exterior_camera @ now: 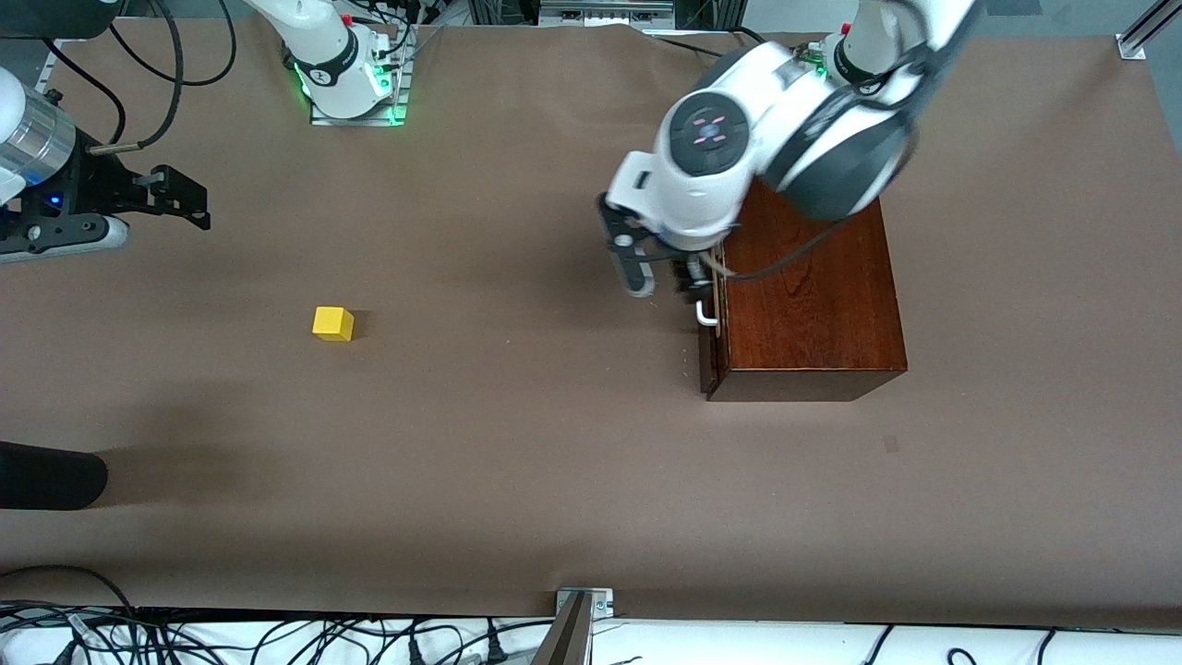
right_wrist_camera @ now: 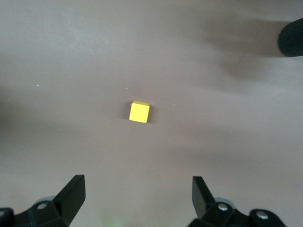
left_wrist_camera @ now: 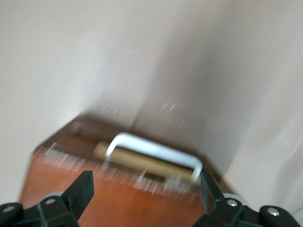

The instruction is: Open drawer, take yellow block, close drawer

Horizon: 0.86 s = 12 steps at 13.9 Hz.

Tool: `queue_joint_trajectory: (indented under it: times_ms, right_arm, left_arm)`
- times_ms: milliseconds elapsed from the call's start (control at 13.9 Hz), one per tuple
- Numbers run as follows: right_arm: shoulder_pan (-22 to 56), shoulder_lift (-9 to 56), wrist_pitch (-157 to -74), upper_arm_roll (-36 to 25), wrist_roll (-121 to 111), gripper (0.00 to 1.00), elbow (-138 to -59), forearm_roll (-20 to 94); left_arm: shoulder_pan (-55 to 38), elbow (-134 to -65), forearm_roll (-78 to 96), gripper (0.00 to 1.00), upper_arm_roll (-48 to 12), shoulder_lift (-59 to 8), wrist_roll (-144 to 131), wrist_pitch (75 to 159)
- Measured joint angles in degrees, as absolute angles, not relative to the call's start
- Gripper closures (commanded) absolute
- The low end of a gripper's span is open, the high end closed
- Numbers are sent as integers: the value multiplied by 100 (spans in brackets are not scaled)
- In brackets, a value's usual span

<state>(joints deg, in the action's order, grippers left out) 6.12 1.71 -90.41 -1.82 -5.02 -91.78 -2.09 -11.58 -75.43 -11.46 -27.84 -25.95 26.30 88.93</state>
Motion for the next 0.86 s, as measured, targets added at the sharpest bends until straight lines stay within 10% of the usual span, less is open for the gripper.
queue_joint_trajectory:
  times_ms: [504, 864]
  right_arm:
    - [561, 350, -9023, -292, -506, 0, -8986, -256]
    - [565, 358, -9023, -260, -506, 0, -8964, -256]
  left_arm:
    - [0, -6802, -1253, 0, -1976, -1957, 2584, 8045]
    - [-255, -8580, 336, 0, -179, -443, 1540, 9540]
